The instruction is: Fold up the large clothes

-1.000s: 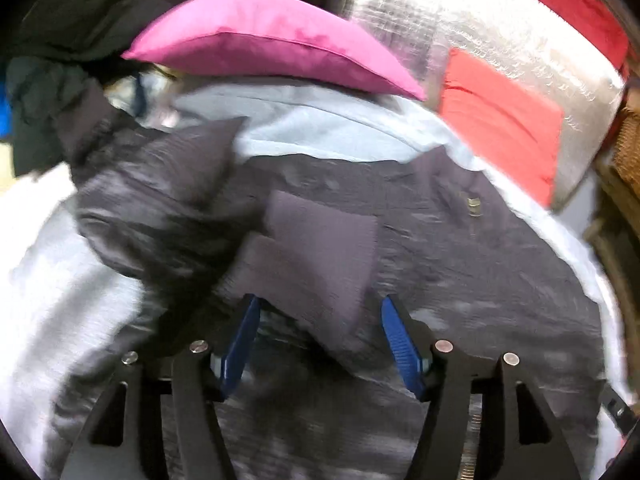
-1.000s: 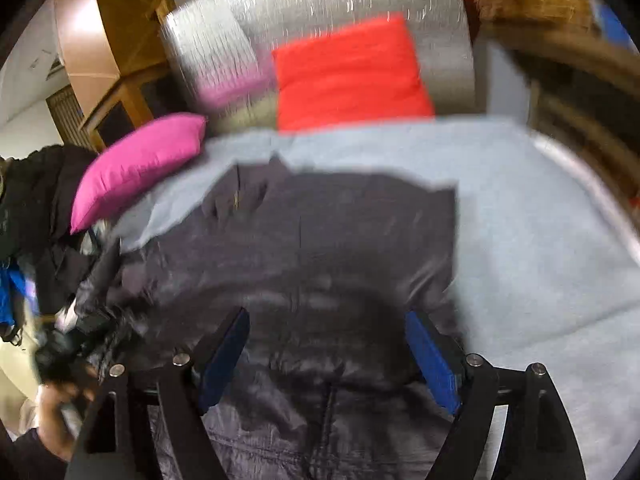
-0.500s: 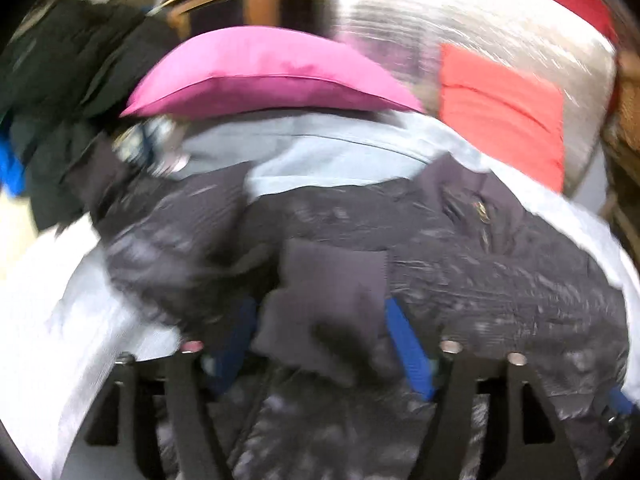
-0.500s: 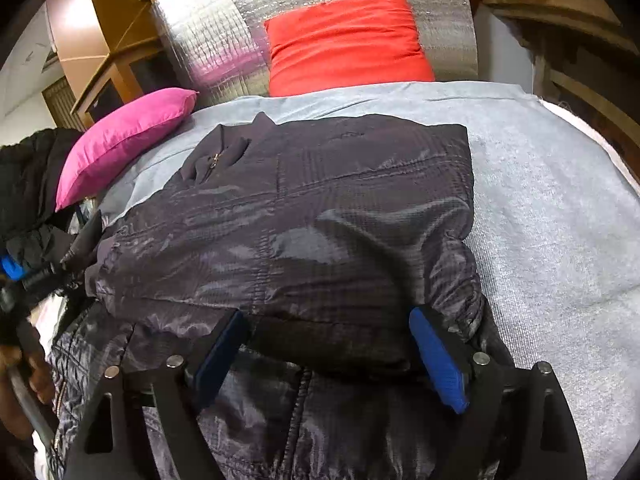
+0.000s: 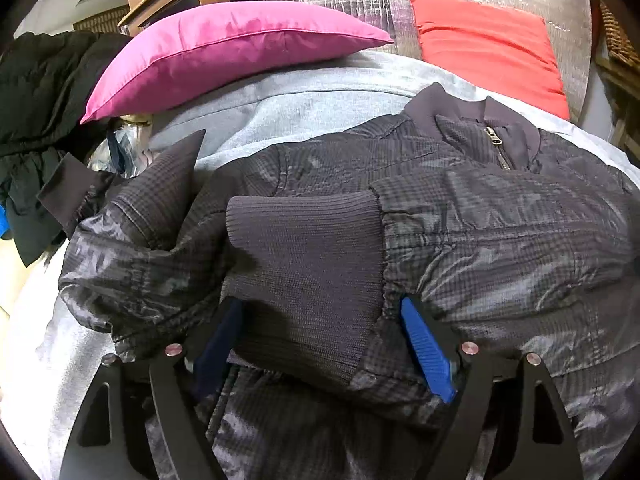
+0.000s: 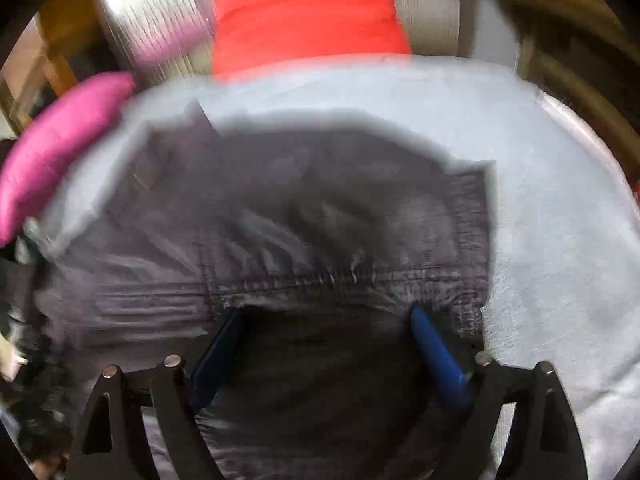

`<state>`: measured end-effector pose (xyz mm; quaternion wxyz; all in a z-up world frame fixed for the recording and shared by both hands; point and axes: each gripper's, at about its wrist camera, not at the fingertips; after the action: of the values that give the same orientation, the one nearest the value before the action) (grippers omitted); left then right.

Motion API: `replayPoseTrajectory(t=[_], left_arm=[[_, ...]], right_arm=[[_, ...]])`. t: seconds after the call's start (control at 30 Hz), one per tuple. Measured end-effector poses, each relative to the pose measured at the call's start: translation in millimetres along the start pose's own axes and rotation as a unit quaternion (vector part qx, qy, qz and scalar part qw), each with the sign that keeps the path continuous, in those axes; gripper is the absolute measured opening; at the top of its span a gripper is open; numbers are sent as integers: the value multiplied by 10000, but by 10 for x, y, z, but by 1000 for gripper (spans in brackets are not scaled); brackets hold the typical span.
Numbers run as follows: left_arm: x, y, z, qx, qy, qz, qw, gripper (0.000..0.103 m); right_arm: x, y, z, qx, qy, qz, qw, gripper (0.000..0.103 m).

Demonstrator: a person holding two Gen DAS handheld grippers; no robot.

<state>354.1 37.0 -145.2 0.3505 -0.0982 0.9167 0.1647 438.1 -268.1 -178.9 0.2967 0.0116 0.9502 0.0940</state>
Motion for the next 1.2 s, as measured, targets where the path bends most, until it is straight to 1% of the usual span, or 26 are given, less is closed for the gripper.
replayPoseTrajectory(t=[0.03,0.1,0.17,0.23,0.27,0.3,0.33,0.37,0.4,0.43,0.47,0.5,0.57,0.6,0.63,0.7,0.73,0.77,0.8,0.87,0.93,0.97,1.0,1.07,1.2], left_arm=[[33,19,-35,16,-14,-21,10000,83],[42,4,-83,37,-25,-59,10000,84],[48,0,-106,15,-41,-51,10000,84],[33,5,-147,8,-30,-35,10000,84],[21,23,-192,24,-5,-4,10000,84],[4,70,-316,81,74,69,9999,84],[5,127,-450,251,58,74,9996,84],[14,187,-583,453,-33,67,9989,84],[40,303,-801,712,-260,63,9971,84],[75,416,-975,813,-481,82,9955,85],[130,593,-1165,791,-724,96,9942,86],[186,776,-1270,736,-869,25,9935,88],[287,1131,-1335,615,-962,-201,9933,91],[368,1434,-1299,389,-921,-418,9941,91],[427,1603,-1259,208,-886,-550,9943,91],[600,2157,-1052,-488,-601,-977,9922,91],[667,2330,-971,-703,-451,-1121,9902,91],[779,2623,-842,-1009,-243,-1380,9850,91],[879,2851,-747,-1246,-118,-1596,9792,91],[1062,3241,-577,-1629,157,-1947,9671,91],[1229,3549,-406,-1663,487,-2214,9597,91],[1293,3672,-324,-1637,626,-2321,9568,91],[1341,3767,-256,-1619,697,-2379,9552,91],[1393,3913,-148,-1700,676,-2410,9531,91],[1365,4084,57,-1778,591,-2379,9530,91]], right_arm=[[22,65,-72,32,47,-60,10000,92],[133,130,-325,-217,-252,-45,9994,92],[376,243,-655,-356,-573,-107,9977,92],[620,373,-835,-403,-753,-257,9960,92],[749,439,-858,-337,-698,-427,9961,92],[849,486,-811,-264,-511,-609,9965,92],[959,504,-697,-174,-196,-760,9968,92],[1022,476,-559,-154,170,-753,9969,92],[1059,429,-513,-210,270,-666,9972,95],[1057,398,-547,-258,137,-608,9977,95],[1024,379,-575,-247,176,-461,9985,95],[995,360,-614,-236,231,-234,9992,95],[1008,336,-784,-384,43,-15,9993,95],[1046,370,-893,-452,-84,8,9989,95],[1094,407,-971,-485,-150,-23,9987,95],[1292,541,-1170,-564,-332,-170,9977,95],[1425,617,-1259,-579,-362,-255,9973,95],[1540,683,-1312,-580,-372,-337,9971,95],[1642,752,-1348,-562,-389,-452,9966,95],[1886,893,-1382,-399,-376,-828,9951,95],[1996,977,-1275,-349,-82,-1065,9937,95],[2064,1039,-1270,-328,51,-1145,9929,95],[2072,1046,-1263,-266,96,-1216,9922,95],[1995,1136,-1318,-81,120,-1439,9895,95],[1675,1551,-1535,61,-134,-1915,9814,95]])
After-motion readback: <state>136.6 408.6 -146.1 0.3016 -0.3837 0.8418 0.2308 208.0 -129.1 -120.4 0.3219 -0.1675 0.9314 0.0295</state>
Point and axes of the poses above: each gripper's, at about its wrist camera, not at the fingertips, and z roughly the way its jaws point, y to its left, x to its underside, and after that the axes turned 8 degrees about -x, right-handed
